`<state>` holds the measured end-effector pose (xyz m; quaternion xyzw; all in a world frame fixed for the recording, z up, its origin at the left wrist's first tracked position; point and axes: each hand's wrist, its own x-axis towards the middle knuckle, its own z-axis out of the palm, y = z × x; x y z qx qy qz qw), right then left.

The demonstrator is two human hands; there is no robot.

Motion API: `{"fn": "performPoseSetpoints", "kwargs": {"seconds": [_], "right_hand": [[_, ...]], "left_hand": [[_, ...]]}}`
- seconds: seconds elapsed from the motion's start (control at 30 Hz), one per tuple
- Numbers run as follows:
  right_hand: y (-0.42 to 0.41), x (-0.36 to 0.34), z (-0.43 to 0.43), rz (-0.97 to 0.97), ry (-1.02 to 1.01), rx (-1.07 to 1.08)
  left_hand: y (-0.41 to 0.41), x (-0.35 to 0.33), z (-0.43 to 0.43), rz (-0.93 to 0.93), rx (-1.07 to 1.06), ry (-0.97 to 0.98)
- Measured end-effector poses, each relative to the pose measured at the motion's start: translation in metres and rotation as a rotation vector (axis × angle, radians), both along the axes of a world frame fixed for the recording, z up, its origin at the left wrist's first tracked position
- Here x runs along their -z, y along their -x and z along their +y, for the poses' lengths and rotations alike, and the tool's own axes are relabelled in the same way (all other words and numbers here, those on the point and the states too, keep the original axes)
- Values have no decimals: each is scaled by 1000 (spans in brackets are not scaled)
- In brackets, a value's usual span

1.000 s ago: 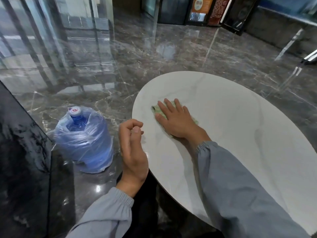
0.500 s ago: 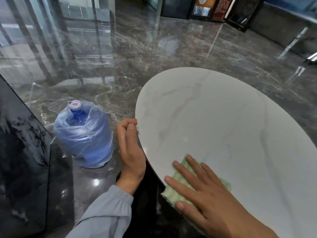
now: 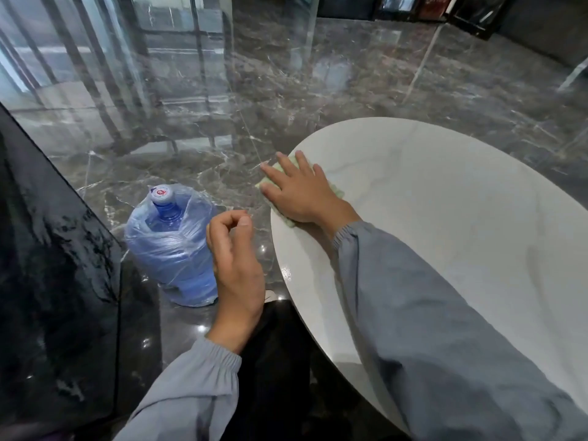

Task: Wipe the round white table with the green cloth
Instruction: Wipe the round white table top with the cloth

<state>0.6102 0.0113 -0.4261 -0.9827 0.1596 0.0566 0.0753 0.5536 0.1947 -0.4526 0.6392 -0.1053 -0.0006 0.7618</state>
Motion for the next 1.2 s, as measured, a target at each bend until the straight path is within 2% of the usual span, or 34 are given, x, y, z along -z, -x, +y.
{"fn": "performPoseSetpoints", "kwargs": {"seconds": [0.13, 0.33, 0.43, 0.57, 0.7, 0.87, 0.93, 1.07, 1.2], "right_hand": [[52, 0, 20, -33, -20, -100], [206, -3, 63, 10, -32, -279], [247, -4, 66, -25, 53, -295], [214, -4, 55, -39, -34, -264], [124, 3, 11, -68, -38, -118], [-10, 4, -77, -59, -12, 67], [-40, 4, -98, -37, -6, 110], [-46, 9, -99, -43, 4, 98], [6, 11, -72, -55, -17, 19]], "left_hand": [[-3, -4, 0, -21, 3, -29], [-6, -6, -11, -40, 60, -34], [-8, -8, -20, -36, 70, -14], [-14, -9, -32, -13, 79, -7], [-27, -14, -41, -30, 81, -32], [-46, -16, -56, -85, 138, -230], [-50, -13, -60, -34, 191, -267], [-50, -12, -63, 73, 185, -242], [-36, -17, -64, -77, 200, -329]]}}
